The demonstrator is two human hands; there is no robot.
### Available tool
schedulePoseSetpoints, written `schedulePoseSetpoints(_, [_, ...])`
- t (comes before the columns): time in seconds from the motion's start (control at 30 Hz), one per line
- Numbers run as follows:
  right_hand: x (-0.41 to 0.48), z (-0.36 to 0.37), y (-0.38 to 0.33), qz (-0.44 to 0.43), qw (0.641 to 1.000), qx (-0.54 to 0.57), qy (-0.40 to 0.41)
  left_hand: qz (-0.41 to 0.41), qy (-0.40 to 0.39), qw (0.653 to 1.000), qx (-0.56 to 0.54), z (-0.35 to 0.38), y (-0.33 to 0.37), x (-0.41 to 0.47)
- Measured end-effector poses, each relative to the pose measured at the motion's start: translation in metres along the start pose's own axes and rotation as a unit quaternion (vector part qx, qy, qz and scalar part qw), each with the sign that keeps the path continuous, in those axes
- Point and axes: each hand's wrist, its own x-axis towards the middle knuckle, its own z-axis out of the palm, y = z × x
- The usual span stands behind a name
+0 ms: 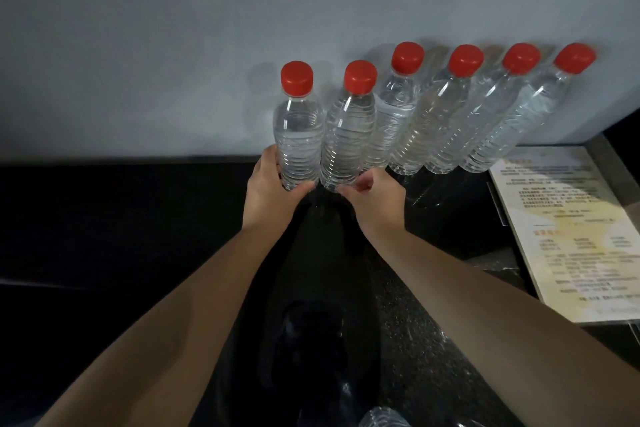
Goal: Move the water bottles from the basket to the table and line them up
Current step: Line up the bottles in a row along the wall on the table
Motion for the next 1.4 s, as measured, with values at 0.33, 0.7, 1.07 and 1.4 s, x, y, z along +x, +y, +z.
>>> schedulePoseSetpoints(0.33, [0.012, 0.016, -0.006, 0.010, 0.999, -0.046, 0.011, -0.004, 0.017, 0.999, 0.031, 0.001, 0.003, 0.020])
schedulePoseSetpoints(0.7, [0.015, 0.021, -0.015, 0.004, 0.989, -0.142, 0.035, 0.011, -0.006, 0.998, 0.059, -0.003, 0.008, 0.026])
schedulePoseSetpoints(1.07, [0.016, 0.014, -0.023, 0.004, 0.982, -0.190, 0.006, 0.003, 0.003, 0.994, 0.111, -0.002, 0.012, 0.024])
schedulePoseSetpoints(1.4, [-0.066, -0.072, -0.050, -0.052, 0.914, -0.333, -0.225, -0.045, -0.163, 0.953, 0.250, -0.048, 0.047, -0.068])
